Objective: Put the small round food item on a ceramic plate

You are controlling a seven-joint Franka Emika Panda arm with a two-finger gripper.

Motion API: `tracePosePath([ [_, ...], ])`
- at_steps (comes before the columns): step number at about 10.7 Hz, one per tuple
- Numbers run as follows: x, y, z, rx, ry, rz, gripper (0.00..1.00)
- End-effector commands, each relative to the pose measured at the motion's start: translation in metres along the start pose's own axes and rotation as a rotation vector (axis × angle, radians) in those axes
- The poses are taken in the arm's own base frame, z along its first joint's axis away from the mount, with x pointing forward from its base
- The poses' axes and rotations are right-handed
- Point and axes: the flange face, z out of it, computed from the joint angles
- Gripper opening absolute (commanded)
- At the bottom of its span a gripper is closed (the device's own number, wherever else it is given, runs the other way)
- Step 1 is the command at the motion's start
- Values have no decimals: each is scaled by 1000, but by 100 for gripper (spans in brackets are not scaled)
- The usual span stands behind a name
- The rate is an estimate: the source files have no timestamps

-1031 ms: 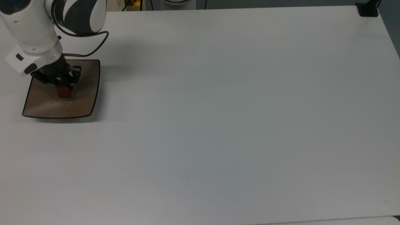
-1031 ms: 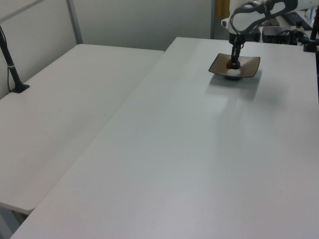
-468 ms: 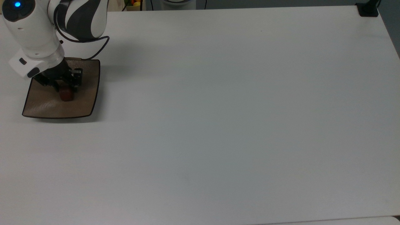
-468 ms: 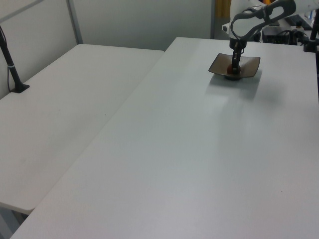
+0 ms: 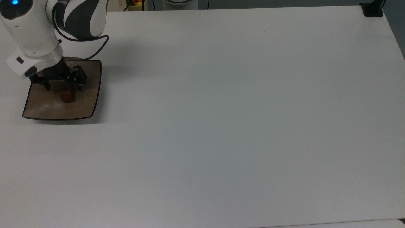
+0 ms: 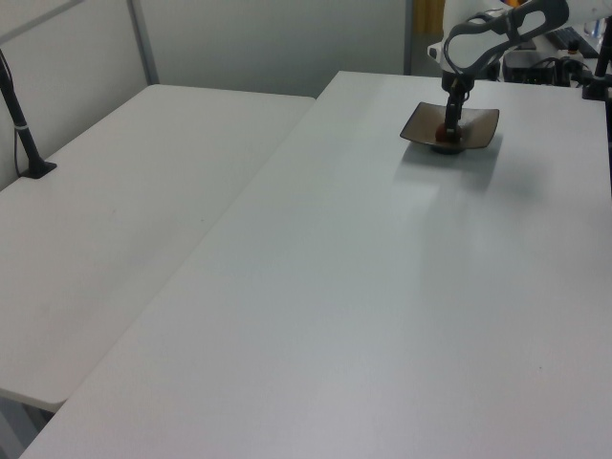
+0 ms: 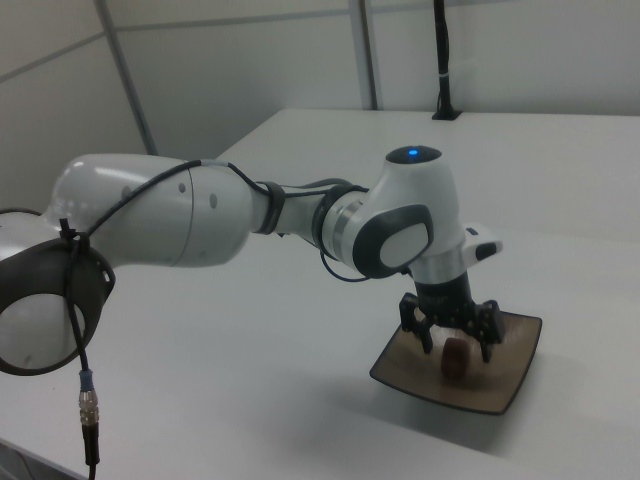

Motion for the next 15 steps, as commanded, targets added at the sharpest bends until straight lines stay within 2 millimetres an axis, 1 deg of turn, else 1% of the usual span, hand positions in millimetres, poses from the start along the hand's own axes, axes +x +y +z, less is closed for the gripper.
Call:
tracePosePath([
  [1, -7, -24, -95, 15, 25, 90, 100],
  [2, -10, -42, -130, 30, 16, 93, 100],
  [3, -19, -58, -176, 36, 38, 76, 100],
  [5, -43, -94, -254, 62, 47, 45, 100],
  [6, -58, -108, -283, 79, 35, 84, 100],
  [7, -70, -125, -307, 95, 35, 113, 100],
  [8, -76, -144, -320, 123, 26, 106, 100],
  [9, -78, -165, -326, 153, 6, 97, 100],
  [10, -81, -184, -336, 164, 2, 132, 100],
  [11, -81, -198, -341, 177, 2, 185, 100],
  [13, -75, -230, -346, 232, 8, 207, 100],
  [14, -71, -245, -339, 262, -1, 219, 100],
  [15, -64, -256, -337, 273, 34, 217, 100],
])
